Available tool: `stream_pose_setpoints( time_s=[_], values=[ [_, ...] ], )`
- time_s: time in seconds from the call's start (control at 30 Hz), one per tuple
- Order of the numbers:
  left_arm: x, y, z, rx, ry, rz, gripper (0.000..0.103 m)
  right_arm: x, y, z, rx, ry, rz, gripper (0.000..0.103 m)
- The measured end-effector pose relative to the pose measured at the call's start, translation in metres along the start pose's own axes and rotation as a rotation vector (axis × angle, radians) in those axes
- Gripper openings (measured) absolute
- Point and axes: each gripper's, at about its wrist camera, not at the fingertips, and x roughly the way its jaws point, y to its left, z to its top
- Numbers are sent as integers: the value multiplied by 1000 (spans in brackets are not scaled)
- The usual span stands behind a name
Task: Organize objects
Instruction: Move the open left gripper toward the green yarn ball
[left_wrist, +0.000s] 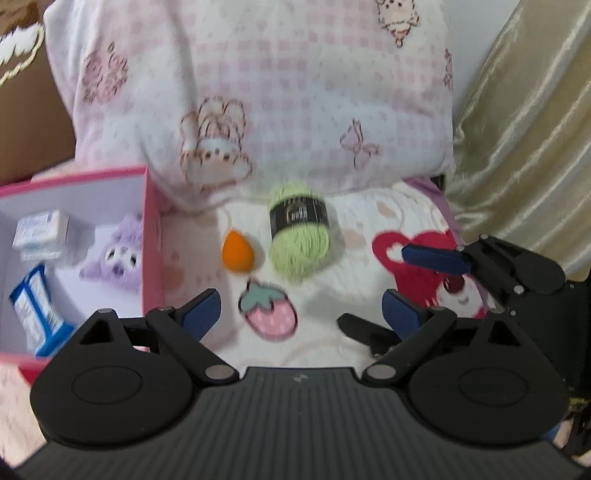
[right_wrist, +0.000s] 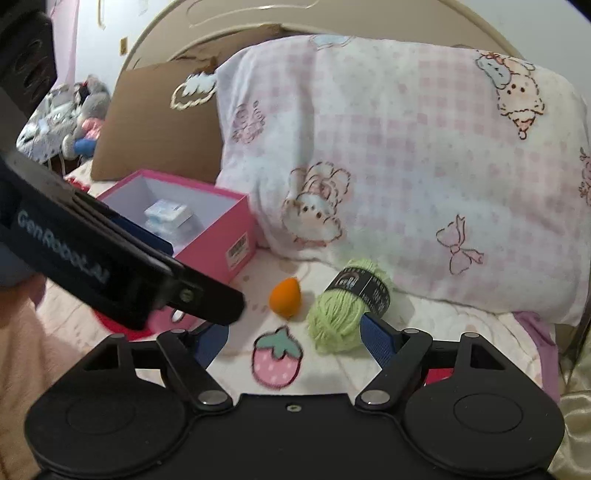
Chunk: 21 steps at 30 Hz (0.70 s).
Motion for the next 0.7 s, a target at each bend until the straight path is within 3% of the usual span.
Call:
stream_pose_setpoints(
  time_s=[0.2, 0.37, 0.53, 0.7],
  values=[
    [28, -1, 13, 15, -36, -42, 95, 34, -17, -10, 83, -56, -66, 82],
    [55, 5, 19, -31, -94, -78, 93, 58, -32, -20, 120, -59, -116, 82],
    [82, 14, 12, -76, -87, -97, 91, 81, -38, -37, 149, -16, -129, 82],
    [105, 25, 4, -125, -73, -141, 73, 97, -28, -40, 110, 15, -91, 82]
  ],
)
